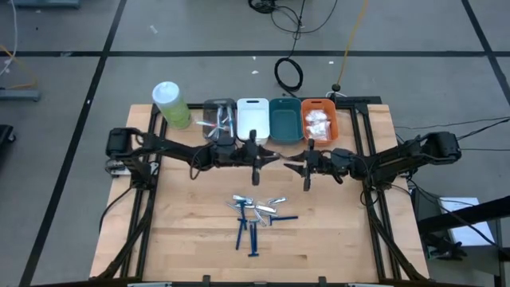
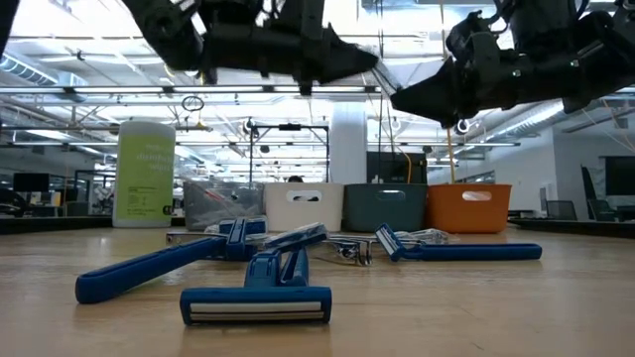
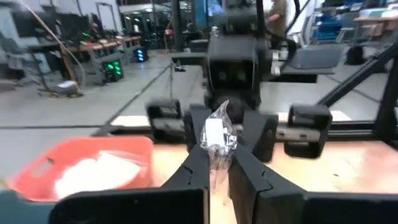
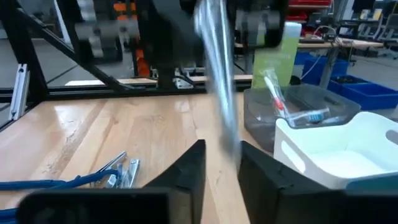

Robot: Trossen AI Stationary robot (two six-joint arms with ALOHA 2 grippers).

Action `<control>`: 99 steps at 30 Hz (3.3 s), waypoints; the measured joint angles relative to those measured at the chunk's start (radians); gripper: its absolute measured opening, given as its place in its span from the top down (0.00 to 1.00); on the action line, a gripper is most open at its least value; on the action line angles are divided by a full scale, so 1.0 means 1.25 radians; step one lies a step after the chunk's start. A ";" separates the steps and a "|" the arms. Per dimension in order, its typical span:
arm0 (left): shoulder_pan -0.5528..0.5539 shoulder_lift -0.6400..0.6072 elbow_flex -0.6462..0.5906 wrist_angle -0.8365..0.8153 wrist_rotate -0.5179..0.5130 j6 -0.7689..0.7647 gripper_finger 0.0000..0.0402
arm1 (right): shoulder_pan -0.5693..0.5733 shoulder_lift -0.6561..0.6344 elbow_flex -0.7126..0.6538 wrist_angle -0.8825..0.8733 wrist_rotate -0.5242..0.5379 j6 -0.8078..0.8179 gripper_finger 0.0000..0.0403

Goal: Pick & Place Travel size toiletries
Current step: Put the silver nail cutter into the white bin

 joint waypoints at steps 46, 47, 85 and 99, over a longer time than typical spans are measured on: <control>0.252 0.029 0.001 -0.292 -0.123 -0.308 0.22 | 0.119 0.031 0.000 -0.220 -0.134 0.059 0.54; 0.246 0.029 0.001 -0.276 -0.110 -0.308 0.21 | 0.133 0.045 0.000 -0.215 -0.117 0.069 0.54; -0.018 -0.201 0.001 -0.405 -0.021 -0.055 0.25 | 0.141 0.227 0.126 -0.354 -0.114 -0.035 0.89; -0.037 -0.183 0.001 -0.290 -0.018 -0.077 0.23 | 0.129 0.004 0.034 0.191 0.033 -0.263 0.89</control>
